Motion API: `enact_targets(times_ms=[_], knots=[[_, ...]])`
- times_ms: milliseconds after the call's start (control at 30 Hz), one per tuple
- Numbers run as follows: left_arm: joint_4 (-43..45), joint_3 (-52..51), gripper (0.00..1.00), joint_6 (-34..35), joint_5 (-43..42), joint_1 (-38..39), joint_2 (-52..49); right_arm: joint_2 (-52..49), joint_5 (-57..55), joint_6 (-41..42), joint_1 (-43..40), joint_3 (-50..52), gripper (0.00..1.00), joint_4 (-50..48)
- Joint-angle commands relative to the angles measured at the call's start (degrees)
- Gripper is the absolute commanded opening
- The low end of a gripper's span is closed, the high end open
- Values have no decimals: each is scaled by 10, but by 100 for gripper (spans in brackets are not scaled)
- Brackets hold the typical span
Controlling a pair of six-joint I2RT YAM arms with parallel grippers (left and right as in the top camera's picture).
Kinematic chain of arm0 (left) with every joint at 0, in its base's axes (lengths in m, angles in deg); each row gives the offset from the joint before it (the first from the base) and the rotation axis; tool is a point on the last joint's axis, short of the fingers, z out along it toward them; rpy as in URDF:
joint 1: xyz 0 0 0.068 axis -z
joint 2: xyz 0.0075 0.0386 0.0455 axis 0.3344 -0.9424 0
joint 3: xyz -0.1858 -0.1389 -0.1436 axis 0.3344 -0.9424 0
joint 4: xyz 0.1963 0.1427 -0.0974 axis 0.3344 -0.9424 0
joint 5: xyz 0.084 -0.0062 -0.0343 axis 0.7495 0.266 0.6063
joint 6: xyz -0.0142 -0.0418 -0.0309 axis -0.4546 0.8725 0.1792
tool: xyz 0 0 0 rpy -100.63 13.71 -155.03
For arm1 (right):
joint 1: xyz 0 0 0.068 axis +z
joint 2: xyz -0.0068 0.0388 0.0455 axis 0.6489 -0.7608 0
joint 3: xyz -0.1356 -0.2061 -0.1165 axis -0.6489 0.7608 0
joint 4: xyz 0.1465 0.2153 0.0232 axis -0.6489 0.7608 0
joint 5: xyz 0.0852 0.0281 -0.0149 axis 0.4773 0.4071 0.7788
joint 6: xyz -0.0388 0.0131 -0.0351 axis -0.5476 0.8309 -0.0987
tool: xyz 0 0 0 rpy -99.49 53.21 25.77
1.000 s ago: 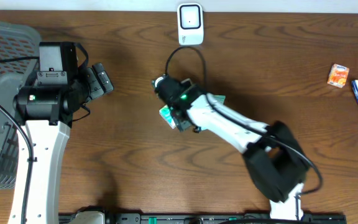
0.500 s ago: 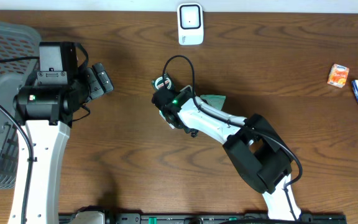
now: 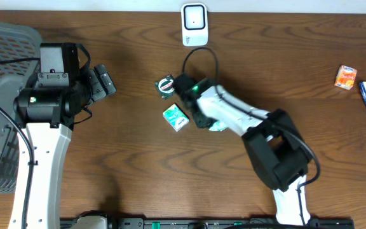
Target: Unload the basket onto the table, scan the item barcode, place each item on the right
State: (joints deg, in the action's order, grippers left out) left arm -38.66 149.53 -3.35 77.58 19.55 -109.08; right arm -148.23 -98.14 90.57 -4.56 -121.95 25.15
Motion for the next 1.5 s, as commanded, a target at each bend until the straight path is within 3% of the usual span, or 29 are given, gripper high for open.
enact_targets(times_ms=[0,267,333,467,600,767,933,1133,1400,1467], knots=[[0,0,98,-4,10,-3,1,9,249,-86,-58,2,1,2],[0,0,98,-4,10,-3,1,83,724,-263,-206,-4,1,14],[0,0,98,-4,10,-3,1,81,799,-309,-233,4,1,30],[0,0,98,-4,10,-3,1,77,868,-355,-268,48,1,40],[0,0,98,-4,10,-3,1,73,910,-352,-290,126,1,-13],[0,0,98,-4,10,-3,1,70,922,-282,-334,229,1,-116],[0,0,98,-4,10,-3,1,70,824,-255,-391,267,2,-141],[0,0,98,-4,10,-3,1,70,734,-225,-450,262,31,-139],[0,0,98,-4,10,-3,0,70,629,-226,-489,202,30,-52],[0,0,98,-4,10,-3,1,70,600,-226,-489,164,16,-7]])
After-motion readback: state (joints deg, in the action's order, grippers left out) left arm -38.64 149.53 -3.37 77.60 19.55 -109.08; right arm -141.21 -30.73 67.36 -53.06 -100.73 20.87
